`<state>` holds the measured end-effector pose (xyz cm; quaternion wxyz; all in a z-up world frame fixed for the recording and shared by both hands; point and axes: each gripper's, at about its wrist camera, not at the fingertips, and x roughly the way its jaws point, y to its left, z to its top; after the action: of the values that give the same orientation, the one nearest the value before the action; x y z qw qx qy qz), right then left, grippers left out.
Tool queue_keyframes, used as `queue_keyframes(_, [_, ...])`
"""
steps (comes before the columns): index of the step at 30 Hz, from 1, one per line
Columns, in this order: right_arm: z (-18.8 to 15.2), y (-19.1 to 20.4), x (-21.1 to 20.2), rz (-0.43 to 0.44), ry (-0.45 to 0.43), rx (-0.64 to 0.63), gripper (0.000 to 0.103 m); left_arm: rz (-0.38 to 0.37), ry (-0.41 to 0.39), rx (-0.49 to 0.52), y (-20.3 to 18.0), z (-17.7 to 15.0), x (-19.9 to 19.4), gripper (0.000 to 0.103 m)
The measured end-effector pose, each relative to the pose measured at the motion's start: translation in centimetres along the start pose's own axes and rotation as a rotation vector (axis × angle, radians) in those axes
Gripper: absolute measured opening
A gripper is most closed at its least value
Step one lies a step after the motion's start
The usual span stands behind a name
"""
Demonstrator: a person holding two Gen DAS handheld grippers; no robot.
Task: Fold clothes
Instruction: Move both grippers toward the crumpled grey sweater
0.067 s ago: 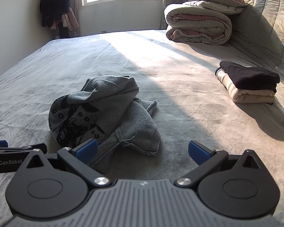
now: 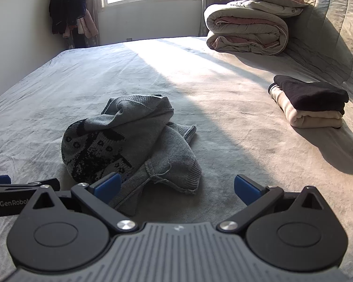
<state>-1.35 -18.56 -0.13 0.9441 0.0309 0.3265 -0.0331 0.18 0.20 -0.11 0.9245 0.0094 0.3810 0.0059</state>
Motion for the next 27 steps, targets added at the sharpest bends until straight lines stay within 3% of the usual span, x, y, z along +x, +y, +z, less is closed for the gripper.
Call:
queue_keyframes(5, [-0.1,0.6,0.5,-0.023,0.033,-0.018,0.103,-0.002,0.014,-0.014,0.3,0.1,0.4,0.102])
queue_keyframes(19, [-0.1,-0.6,2.4,0.025,0.136,0.071,0.103,0.011,0.055,-0.009,0.4,0.8,0.9,0.102])
queue_keyframes(22, [1.2,-0.8,3.0,0.057,0.195,0.107,0.103,0.022,0.06,0.02,0.2,1.5,0.9,0.102])
queue_keyframes(27, [3.8,-0.4,2.7,0.05,0.161,0.083,0.103,0.043,0.047,0.058,-0.1,2.4,1.4,0.103])
